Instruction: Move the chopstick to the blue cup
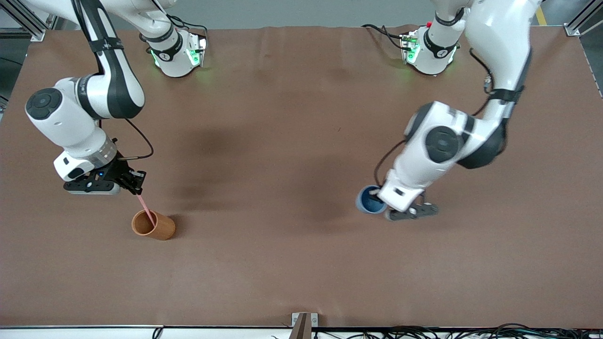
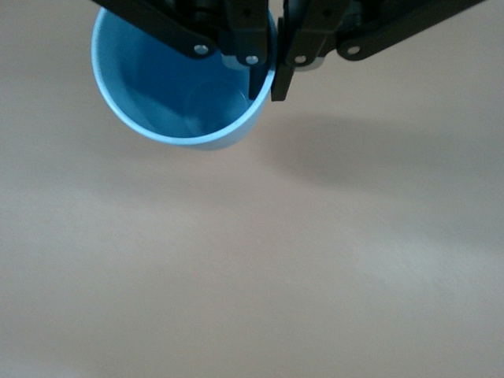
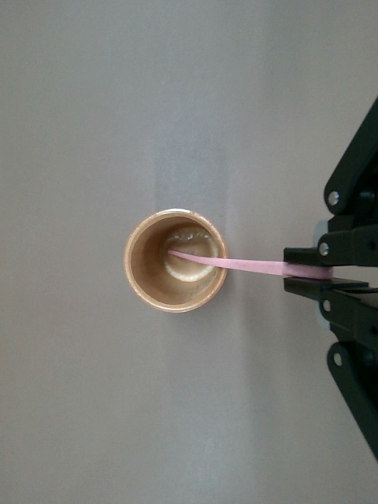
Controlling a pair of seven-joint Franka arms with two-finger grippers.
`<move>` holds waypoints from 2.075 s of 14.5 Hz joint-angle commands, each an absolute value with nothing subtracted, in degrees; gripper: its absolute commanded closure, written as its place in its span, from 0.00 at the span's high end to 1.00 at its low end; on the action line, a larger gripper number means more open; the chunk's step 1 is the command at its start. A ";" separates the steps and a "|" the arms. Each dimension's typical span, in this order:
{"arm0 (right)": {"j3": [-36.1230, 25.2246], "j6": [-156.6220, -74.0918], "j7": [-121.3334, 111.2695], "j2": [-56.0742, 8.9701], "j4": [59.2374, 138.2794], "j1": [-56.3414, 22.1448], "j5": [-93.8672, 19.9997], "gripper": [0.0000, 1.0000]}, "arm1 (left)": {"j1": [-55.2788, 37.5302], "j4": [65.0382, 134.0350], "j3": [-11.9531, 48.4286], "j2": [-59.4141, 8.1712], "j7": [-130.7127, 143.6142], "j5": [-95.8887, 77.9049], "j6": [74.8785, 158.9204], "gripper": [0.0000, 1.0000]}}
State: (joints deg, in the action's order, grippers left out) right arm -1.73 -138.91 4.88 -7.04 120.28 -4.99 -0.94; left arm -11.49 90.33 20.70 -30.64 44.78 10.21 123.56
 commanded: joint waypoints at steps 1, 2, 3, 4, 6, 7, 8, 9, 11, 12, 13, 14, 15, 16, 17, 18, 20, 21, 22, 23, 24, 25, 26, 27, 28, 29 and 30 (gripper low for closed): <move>-1.23 -126.26 5.71 -5.89 112.18 -3.78 0.00 0.04 | -13.09 85.01 25.55 -37.07 56.13 17.12 123.22 0.00; -1.23 -120.29 5.63 -5.89 108.15 -3.61 0.00 0.04 | -13.44 83.25 26.62 -39.18 58.34 18.53 123.22 0.00; -1.23 -113.97 5.71 -5.98 103.58 -2.99 0.00 0.04 | -14.49 82.10 27.24 -40.77 60.19 19.59 123.22 0.00; -1.23 -107.82 5.89 -6.06 98.92 -2.73 -0.09 0.04 | -15.81 81.31 27.25 -41.83 62.03 20.47 123.48 0.00; -1.23 -97.35 5.80 -6.15 90.04 -2.55 -0.09 0.03 | -18.79 79.72 27.25 -44.02 65.55 22.40 124.01 0.00; -1.23 -93.21 5.80 -6.24 86.52 -2.64 -0.09 0.03 | -19.59 78.76 27.25 -45.51 66.87 23.72 124.27 0.00; -1.14 -89.42 5.80 -6.33 83.87 -2.90 -0.17 0.03 | -19.86 78.58 27.25 -46.05 68.02 25.04 124.28 0.00; -1.14 -86.77 5.89 -6.33 82.54 -3.25 -0.18 0.03 | -19.69 78.84 27.25 -46.05 68.38 26.09 124.28 0.00; -1.05 -84.99 6.06 -6.24 82.44 -3.43 -0.17 0.03 | -19.43 78.93 27.25 -46.49 68.29 26.37 124.28 0.01; -1.05 -84.29 6.24 -6.24 83.05 -3.17 -0.18 0.03 | -19.34 79.01 27.25 -46.67 68.20 26.89 124.28 0.01; -0.97 -84.03 6.24 -6.33 82.97 -2.99 -0.96 0.03 | -19.07 79.01 27.25 -46.84 68.20 27.68 124.28 0.01; -0.97 -84.11 6.24 -6.33 82.88 -3.25 -0.97 0.03 | -18.99 79.10 27.25 -46.85 67.94 28.21 124.28 0.01; -0.88 -84.37 6.33 -6.42 82.88 -3.51 -1.14 0.03 | -18.98 79.10 27.25 -46.85 67.94 28.39 124.28 0.01; -0.79 -84.64 7.72 -6.42 82.88 -4.39 -1.23 0.03 | -18.90 79.19 27.16 -46.85 67.94 28.48 124.28 0.01; -0.79 -84.81 9.65 -6.50 82.79 -5.87 -1.32 0.03 | -18.90 79.45 27.16 -46.93 68.03 28.48 124.36 0.03; -0.79 -85.08 12.28 -6.50 82.62 -7.54 -1.32 0.03 | -18.90 79.45 27.16 -47.02 68.11 28.48 124.37 0.05; -0.79 -85.52 19.91 -7.29 82.27 -11.49 -1.06 0.03 | -18.90 80.24 27.16 -47.02 68.29 28.48 124.98 0.18; -0.70 -86.30 22.47 -7.90 81.92 -12.91 -1.05 0.03 | -18.81 80.59 27.16 -47.02 68.29 28.48 125.50 0.32; -0.70 -87.27 24.94 -8.26 81.39 -14.66 -1.14 0.03 | -18.81 80.60 27.25 -46.93 68.38 28.39 125.59 0.38; -0.70 -88.06 27.48 -8.96 80.86 -16.42 -1.23 0.03 | -18.72 80.68 27.25 -46.76 68.38 28.39 125.51 0.47; -0.70 -88.76 30.29 -9.92 79.55 -17.91 -2.88 0.03 | -18.20 80.60 27.25 -46.24 68.29 28.21 125.51 0.53; -0.70 -89.03 32.85 -11.06 78.24 -19.06 -5.34 0.03 | -17.76 80.60 27.33 -45.36 68.03 28.13 124.81 0.68; -0.70 -89.38 35.66 -12.29 76.48 -20.12 -7.19 0.03 | -17.58 80.60 27.33 -43.61 67.77 27.69 123.41 0.94; -0.70 -90.08 38.82 -13.87 74.38 -21.87 -8.25 0.03 | -16.80 80.33 27.42 -42.29 67.68 27.69 121.22 1.00; -0.70 -90.70 41.63 -15.02 73.14 -23.54 -8.35 0.03 | -16.27 80.25 27.42 -40.54 67.33 27.69 119.90 1.00; -0.70 -91.83 45.31 -16.25 72.34 -26.08 -8.44 0.03 | -15.30 80.42 27.60 -37.82 65.41 27.25 119.01 1.00; -0.70 -93.93 48.83 -17.22 72.25 -28.71 -8.44 0.02 | -13.81 80.42 27.60 -35.79 62.00 25.85 117.35 1.00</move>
